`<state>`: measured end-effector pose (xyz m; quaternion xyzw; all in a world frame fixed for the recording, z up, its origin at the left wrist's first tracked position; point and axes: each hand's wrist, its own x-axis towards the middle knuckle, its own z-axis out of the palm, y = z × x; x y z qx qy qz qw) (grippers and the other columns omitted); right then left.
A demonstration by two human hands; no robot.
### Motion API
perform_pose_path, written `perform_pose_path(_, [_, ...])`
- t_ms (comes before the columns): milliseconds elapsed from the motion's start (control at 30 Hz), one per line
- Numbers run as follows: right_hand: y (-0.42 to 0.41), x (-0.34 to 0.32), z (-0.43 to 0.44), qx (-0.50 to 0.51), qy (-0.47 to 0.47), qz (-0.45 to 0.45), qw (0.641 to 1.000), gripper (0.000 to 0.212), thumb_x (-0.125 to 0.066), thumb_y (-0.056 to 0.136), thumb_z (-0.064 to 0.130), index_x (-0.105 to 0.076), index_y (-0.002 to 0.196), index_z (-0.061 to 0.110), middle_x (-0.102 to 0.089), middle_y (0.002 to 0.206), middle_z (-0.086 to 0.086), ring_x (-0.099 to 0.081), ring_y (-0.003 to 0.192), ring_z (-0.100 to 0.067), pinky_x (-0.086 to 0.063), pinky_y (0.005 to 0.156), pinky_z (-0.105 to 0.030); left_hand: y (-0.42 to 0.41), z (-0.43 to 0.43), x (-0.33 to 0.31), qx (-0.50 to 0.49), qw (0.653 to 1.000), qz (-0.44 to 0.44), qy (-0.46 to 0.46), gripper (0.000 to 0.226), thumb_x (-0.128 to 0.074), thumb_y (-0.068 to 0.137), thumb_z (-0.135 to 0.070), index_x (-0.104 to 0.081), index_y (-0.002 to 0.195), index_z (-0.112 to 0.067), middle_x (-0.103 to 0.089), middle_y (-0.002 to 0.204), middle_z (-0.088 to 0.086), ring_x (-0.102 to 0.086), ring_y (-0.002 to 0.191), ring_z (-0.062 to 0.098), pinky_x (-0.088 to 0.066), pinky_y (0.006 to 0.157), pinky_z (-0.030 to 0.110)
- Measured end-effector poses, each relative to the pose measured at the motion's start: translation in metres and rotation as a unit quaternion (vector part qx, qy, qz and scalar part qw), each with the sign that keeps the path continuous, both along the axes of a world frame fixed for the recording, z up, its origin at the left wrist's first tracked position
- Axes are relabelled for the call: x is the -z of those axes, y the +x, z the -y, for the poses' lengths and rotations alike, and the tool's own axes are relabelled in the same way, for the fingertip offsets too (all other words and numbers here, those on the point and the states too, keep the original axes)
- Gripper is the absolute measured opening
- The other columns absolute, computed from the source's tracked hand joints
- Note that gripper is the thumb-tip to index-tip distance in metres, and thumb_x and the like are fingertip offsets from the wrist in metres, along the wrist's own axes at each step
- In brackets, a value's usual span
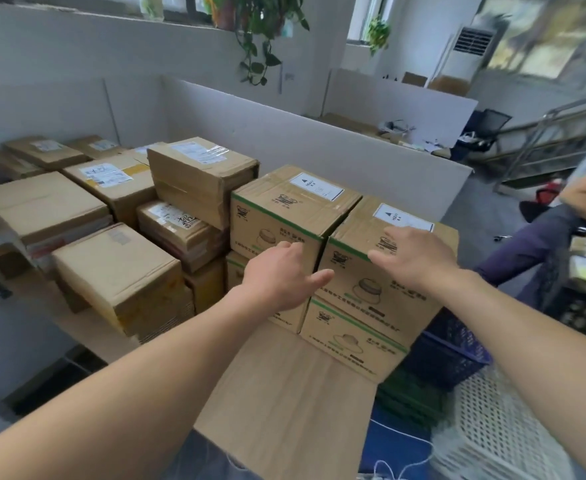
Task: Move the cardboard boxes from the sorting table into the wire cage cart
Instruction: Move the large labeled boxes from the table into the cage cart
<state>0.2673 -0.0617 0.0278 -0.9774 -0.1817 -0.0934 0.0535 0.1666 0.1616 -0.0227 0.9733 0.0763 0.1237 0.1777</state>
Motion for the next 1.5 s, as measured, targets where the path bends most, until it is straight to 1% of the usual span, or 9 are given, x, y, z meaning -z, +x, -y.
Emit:
perform_pose_path(133, [-0.001,-0.001,0.022,0.027,-0.013,0.007,1.0,0.052,-0.045,0.081,0.066,-0.064,0.109,0.026,-0.066,0.098,0.004,-0.051,0.076,-0.018,-0.033,0.052,-0.027,-0.003,0.016,-0.008,0.014,1.0,0.005,-0.004,0.079,-0.042,0.083,-0.082,-0.055,0.13,-0.019,-0.062,0.122,0.0,-0.06,0.104,0.02,-0.04,0.071,0.032])
perform_pose_path(333, [0.023,0.005,0.046,0.02,-0.022,-0.001,1.0,0.051,-0.051,0.086,0.062,-0.065,0.116,0.023,-0.068,0.105,0.001,-0.058,0.086,-0.022,-0.046,0.063,-0.033,0.003,0.038,-0.013,-0.008,1.0,0.0,-0.005,0.054,-0.04,0.083,-0.081,-0.042,0.076,-0.027,-0.054,0.077,-0.007,-0.05,0.064,0.01,-0.031,0.049,0.029])
perform_pose_path(467, [0.059,0.005,0.052,-0.005,-0.013,-0.007,1.0,0.067,-0.055,0.088,0.065,-0.055,0.139,0.021,-0.062,0.135,-0.003,-0.059,0.118,-0.029,-0.05,0.082,-0.04,0.018,0.051,-0.012,-0.043,0.999,-0.013,-0.016,0.057,-0.04,0.084,-0.08,-0.051,0.079,-0.025,-0.059,0.074,-0.006,-0.056,0.064,0.012,-0.04,0.05,0.03])
perform_pose_path(600, [0.098,0.003,0.058,-0.032,-0.014,-0.017,0.999,0.052,-0.056,0.087,0.062,-0.063,0.121,0.023,-0.067,0.118,-0.002,-0.061,0.103,-0.029,-0.044,0.072,-0.036,0.035,0.073,-0.005,-0.083,0.994,-0.041,-0.056,0.064,-0.04,0.082,-0.083,-0.063,0.082,-0.023,-0.066,0.074,-0.006,-0.064,0.065,0.014,-0.057,0.057,0.036])
perform_pose_path(733, [0.141,0.002,0.069,-0.044,-0.024,-0.057,0.997,0.033,-0.053,0.086,0.062,-0.056,0.091,0.03,-0.063,0.094,0.004,-0.058,0.087,-0.026,-0.046,0.07,-0.038,0.051,0.096,0.0,-0.125,0.988,-0.06,-0.069,0.064,-0.037,0.081,-0.086,-0.058,0.081,-0.025,-0.063,0.075,-0.007,-0.061,0.066,0.012,-0.053,0.056,0.032])
perform_pose_path(867, [0.172,0.008,0.078,-0.041,-0.021,-0.099,0.994,0.038,-0.052,0.084,0.069,-0.053,0.099,0.033,-0.059,0.098,0.005,-0.057,0.096,-0.029,-0.049,0.084,-0.043,0.061,0.113,0.003,-0.161,0.979,-0.096,-0.082,0.071,-0.037,0.081,-0.087,-0.061,0.078,-0.02,-0.065,0.071,-0.004,-0.063,0.062,0.015,-0.052,0.051,0.03])
perform_pose_path(1067, [0.194,0.017,0.077,-0.053,-0.007,-0.129,0.99,0.046,-0.053,0.081,0.069,-0.056,0.098,0.027,-0.061,0.096,0.001,-0.059,0.091,-0.03,-0.051,0.079,-0.041,0.063,0.131,0.004,-0.186,0.971,-0.109,-0.102,0.073,-0.039,0.082,-0.085,-0.066,0.079,-0.017,-0.068,0.071,-0.002,-0.066,0.063,0.018,-0.049,0.048,0.03])
perform_pose_path(1200, [0.194,0.017,0.071,-0.056,-0.008,-0.109,0.992,0.047,-0.052,0.085,0.069,-0.053,0.089,0.022,-0.062,0.093,-0.003,-0.057,0.085,-0.029,-0.04,0.065,-0.036,0.061,0.139,0.004,-0.194,0.967,-0.108,-0.127,0.073,-0.042,0.084,-0.082,-0.071,0.089,-0.015,-0.072,0.079,0.001,-0.069,0.069,0.021,-0.055,0.055,0.034])
perform_pose_path(1500, [0.159,0.02,0.066,-0.045,-0.006,-0.081,0.996,0.059,-0.046,0.086,0.074,-0.062,0.094,0.018,-0.067,0.093,-0.004,-0.061,0.086,-0.029,-0.043,0.069,-0.036,0.033,0.142,0.006,-0.197,0.956,-0.087,-0.198,0.062,-0.048,0.087,-0.075,-0.073,0.108,-0.022,-0.073,0.097,-0.002,-0.066,0.081,0.019,-0.059,0.074,0.04])
